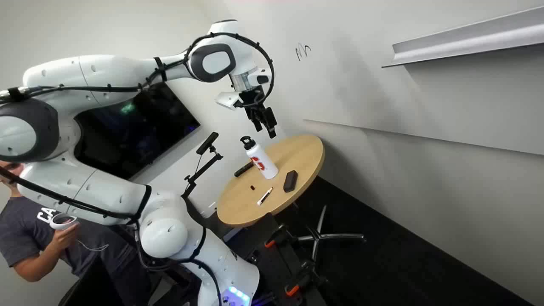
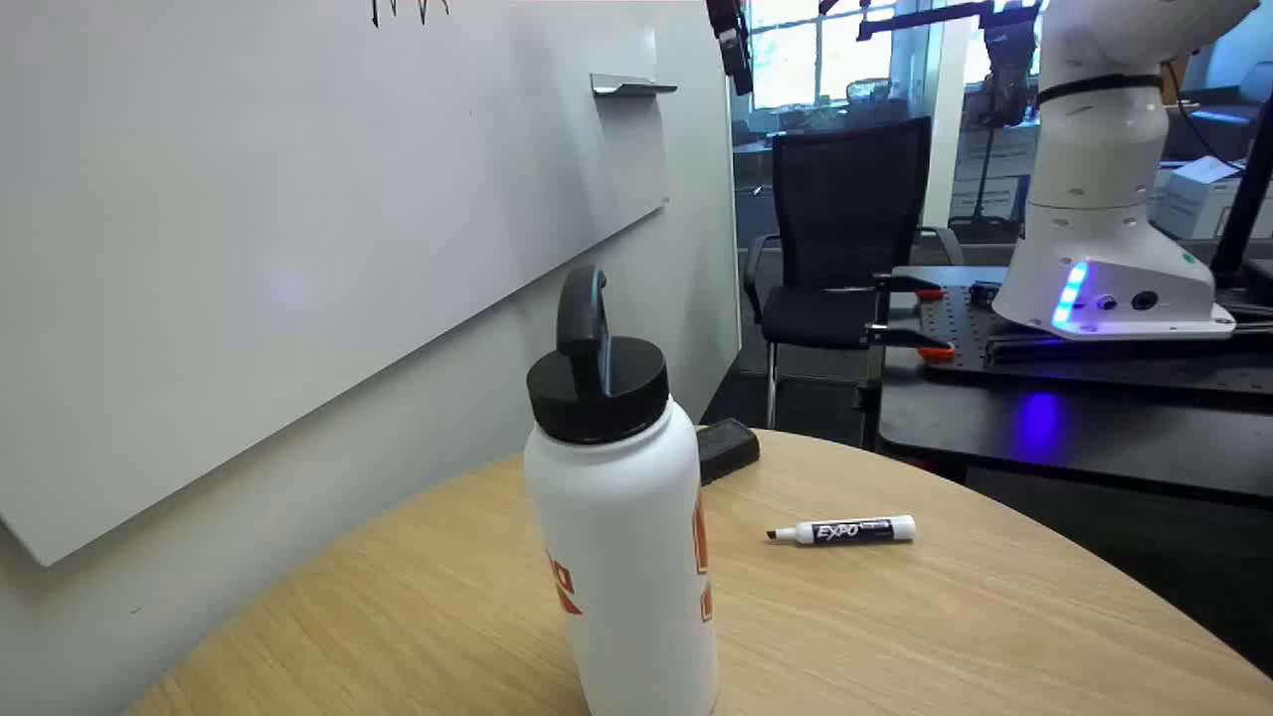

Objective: Move the duster backwards

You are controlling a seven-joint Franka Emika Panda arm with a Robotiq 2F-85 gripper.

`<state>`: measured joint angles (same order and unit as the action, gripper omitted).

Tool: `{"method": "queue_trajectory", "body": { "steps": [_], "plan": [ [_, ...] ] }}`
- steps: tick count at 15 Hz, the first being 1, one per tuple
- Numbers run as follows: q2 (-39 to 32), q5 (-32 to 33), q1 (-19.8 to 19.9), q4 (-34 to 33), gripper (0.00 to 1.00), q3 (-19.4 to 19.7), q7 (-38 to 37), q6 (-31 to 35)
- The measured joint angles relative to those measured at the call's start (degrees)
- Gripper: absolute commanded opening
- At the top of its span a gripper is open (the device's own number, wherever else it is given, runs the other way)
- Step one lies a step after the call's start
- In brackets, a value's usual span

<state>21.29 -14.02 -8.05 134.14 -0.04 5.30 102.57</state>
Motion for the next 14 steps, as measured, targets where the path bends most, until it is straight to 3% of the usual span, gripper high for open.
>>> {"method": "queue_trajectory", "body": {
  "steps": [9, 14],
  "plan": [
    [0.06, 0.01, -0.03, 0.60, 1.00, -1.06, 1.04, 1.52],
    [0.48, -2.66, -5.08, 9.90, 1.00, -7.51, 6.43, 18.16]
  ]
}}
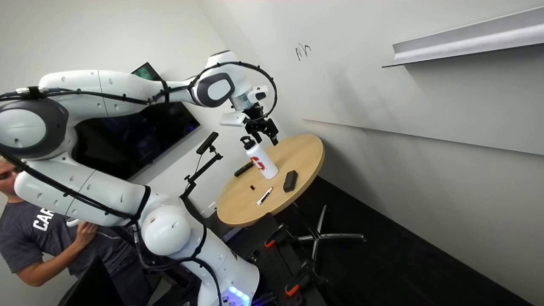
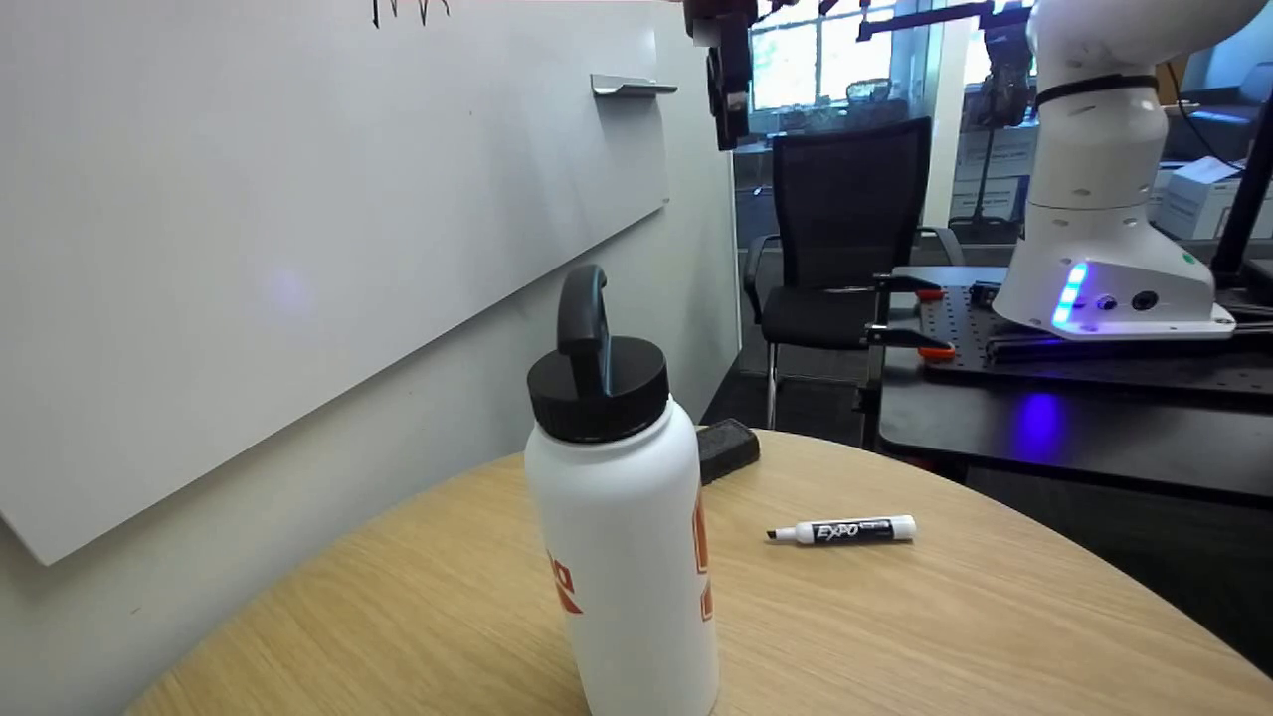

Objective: Move the duster backwards

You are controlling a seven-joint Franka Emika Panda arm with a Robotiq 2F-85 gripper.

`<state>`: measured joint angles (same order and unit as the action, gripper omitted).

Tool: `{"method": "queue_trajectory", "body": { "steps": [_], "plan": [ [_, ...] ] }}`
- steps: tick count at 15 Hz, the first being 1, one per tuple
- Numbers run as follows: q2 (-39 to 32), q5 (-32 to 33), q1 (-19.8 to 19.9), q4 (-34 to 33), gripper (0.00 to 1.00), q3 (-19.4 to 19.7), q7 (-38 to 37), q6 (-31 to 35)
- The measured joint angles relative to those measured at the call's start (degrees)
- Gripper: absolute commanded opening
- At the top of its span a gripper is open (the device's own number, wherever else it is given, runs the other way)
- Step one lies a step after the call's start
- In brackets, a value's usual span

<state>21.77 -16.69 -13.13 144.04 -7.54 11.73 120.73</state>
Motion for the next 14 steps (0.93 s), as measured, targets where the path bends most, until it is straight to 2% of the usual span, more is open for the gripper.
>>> {"method": "queue_trajectory", "body": {
  "steps": [3, 11, 14],
  "plan": [
    [-0.46, 0.01, -3.63, 5.31, 1.00, -3.78, -0.46, 7.92],
    [-0.82, 1.05, -4.33, 5.68, 1.00, -4.14, -0.16, 8.78],
    [-3.22, 3.87, -6.24, 5.95, 1.00, -6.76, 0.76, 14.71]
  ]
}}
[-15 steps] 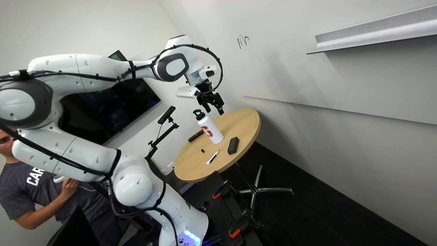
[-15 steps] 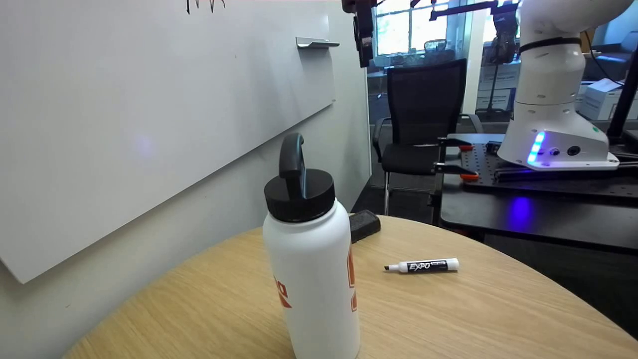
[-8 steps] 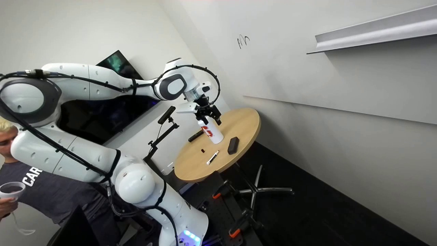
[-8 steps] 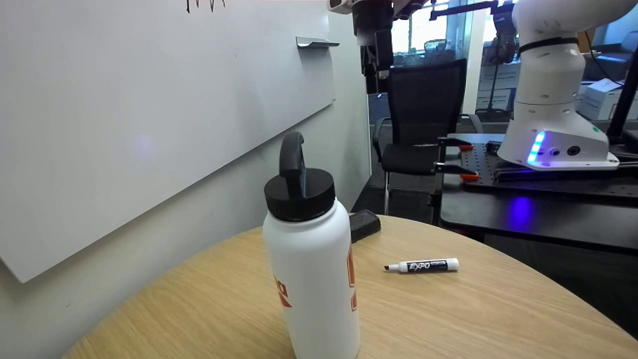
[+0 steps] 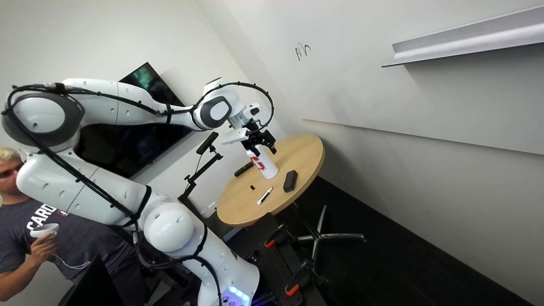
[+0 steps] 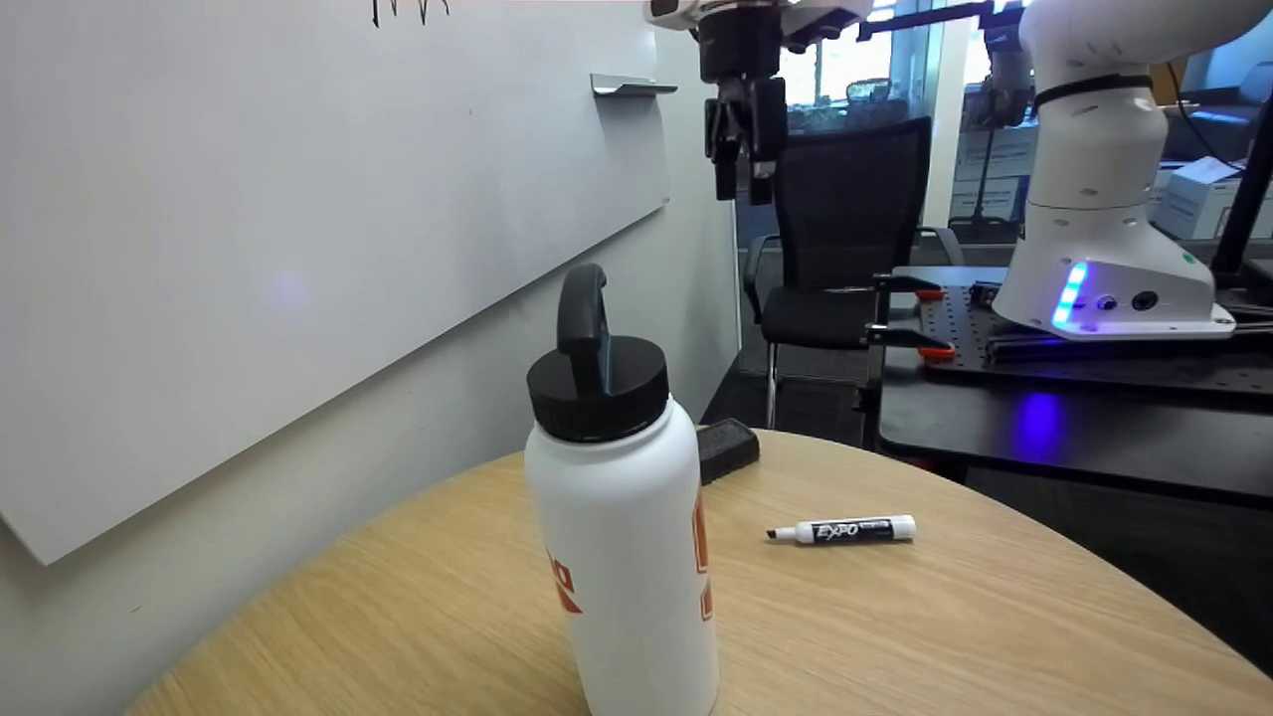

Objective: Move the duster backwards

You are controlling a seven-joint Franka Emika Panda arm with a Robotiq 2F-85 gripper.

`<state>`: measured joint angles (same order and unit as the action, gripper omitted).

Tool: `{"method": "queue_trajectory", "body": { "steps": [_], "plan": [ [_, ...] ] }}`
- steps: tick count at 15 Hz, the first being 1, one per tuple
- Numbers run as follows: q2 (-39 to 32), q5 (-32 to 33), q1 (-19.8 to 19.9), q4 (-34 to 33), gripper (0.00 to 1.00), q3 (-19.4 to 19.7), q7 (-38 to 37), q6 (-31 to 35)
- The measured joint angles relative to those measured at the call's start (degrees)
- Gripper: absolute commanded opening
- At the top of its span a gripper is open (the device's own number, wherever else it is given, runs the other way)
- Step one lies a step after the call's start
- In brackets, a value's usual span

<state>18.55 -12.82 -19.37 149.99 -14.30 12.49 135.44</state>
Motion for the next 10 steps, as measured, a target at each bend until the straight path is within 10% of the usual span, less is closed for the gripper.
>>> {"method": "queue_trajectory", "body": {
  "steps": [6, 10],
  "plan": [
    [-12.23, 4.89, -4.92, 0.39, 1.00, -6.14, 0.73, 18.96],
    [-22.61, 20.67, -4.67, -1.04, 1.00, -6.30, -6.01, 28.74]
  ]
}}
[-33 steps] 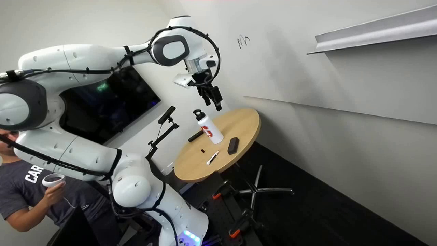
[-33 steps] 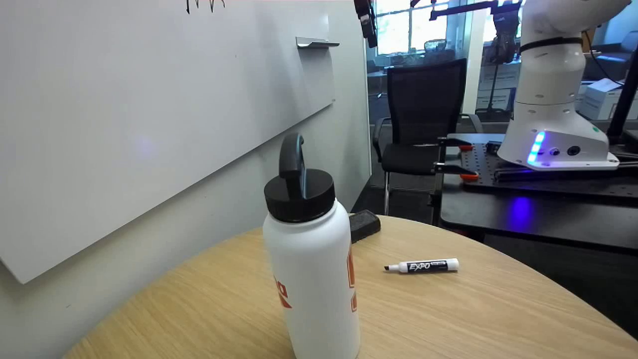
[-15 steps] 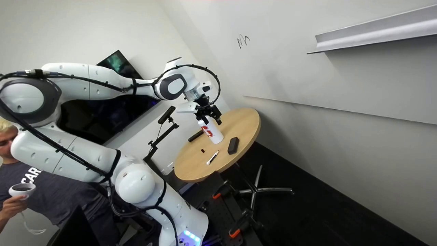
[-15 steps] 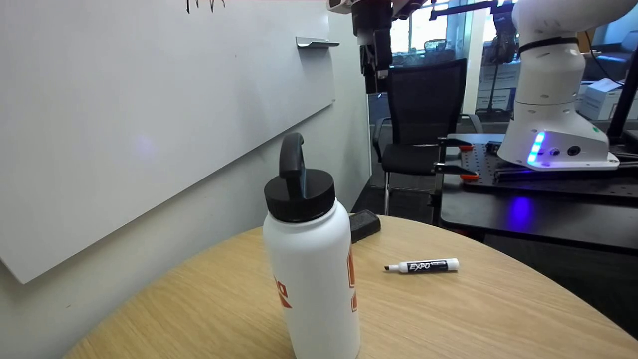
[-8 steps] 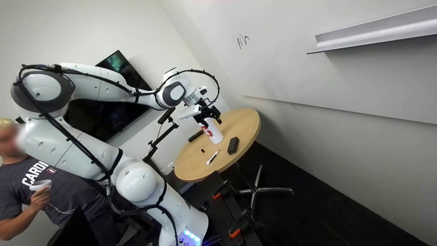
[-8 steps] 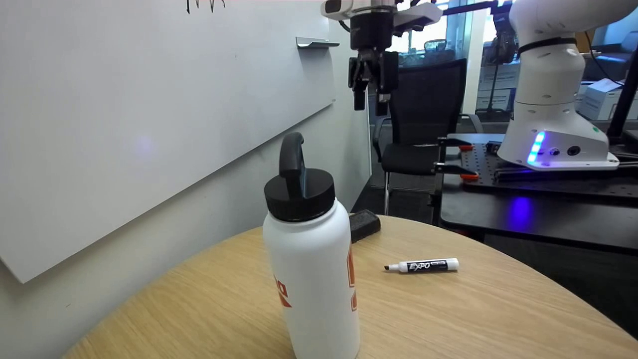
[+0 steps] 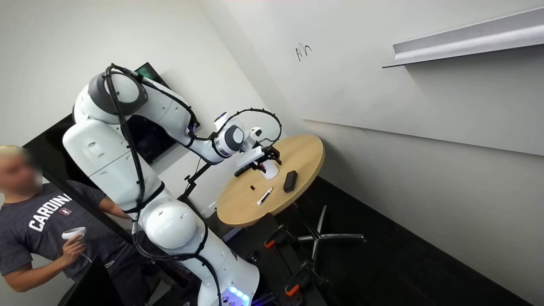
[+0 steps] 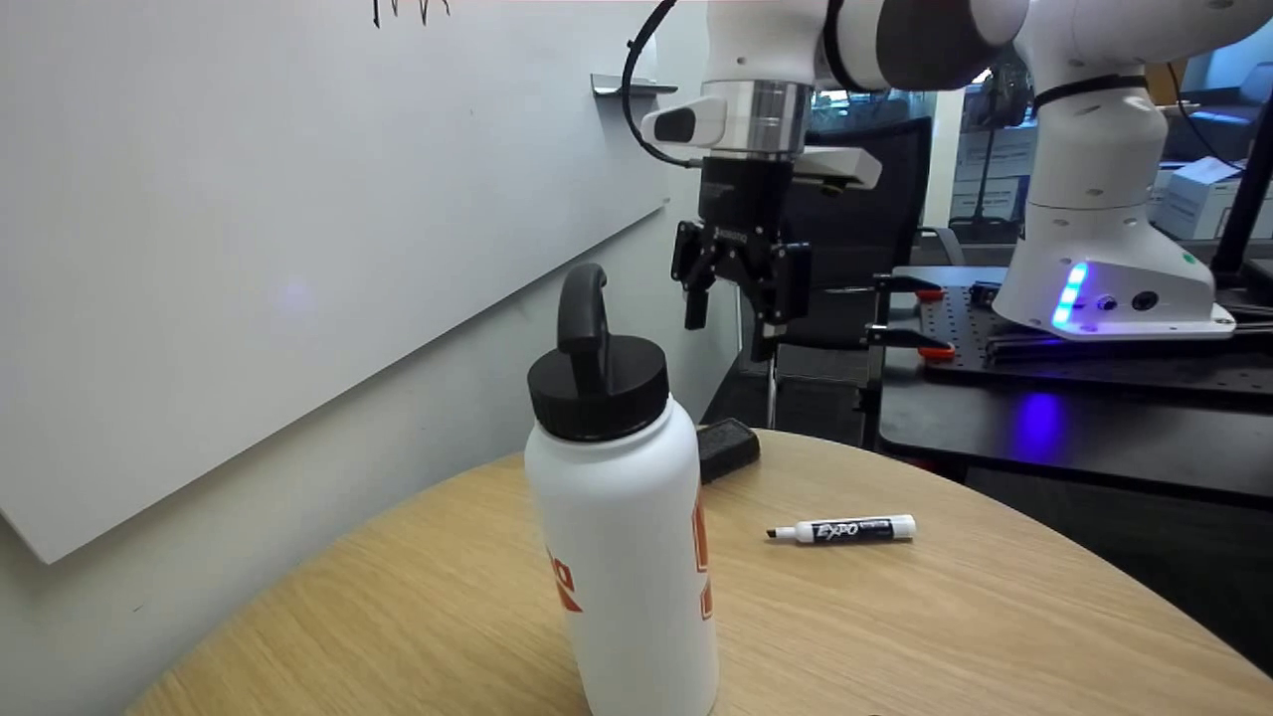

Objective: Move the duster backwards

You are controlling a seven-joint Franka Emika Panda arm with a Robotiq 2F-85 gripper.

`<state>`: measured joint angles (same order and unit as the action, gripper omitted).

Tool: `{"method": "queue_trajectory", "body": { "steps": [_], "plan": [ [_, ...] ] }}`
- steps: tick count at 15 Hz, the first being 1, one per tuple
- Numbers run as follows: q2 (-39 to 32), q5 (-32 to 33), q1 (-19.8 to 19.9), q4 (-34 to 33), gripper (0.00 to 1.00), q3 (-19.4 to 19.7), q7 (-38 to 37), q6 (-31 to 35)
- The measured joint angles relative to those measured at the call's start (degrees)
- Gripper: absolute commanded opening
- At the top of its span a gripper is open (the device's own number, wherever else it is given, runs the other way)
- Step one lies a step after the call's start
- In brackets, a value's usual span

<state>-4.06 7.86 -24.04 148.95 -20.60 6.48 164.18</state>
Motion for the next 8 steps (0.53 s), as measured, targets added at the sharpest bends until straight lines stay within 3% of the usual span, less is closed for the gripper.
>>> {"method": "queue_trajectory", "body": {
  "steps": [4, 8],
  "plan": [
    [-6.99, 16.33, -0.99, -4.77, 1.00, 5.33, -9.03, 1.42],
    [-14.70, 20.39, -2.69, -10.85, 1.00, 7.79, -11.13, 1.41]
  ]
}}
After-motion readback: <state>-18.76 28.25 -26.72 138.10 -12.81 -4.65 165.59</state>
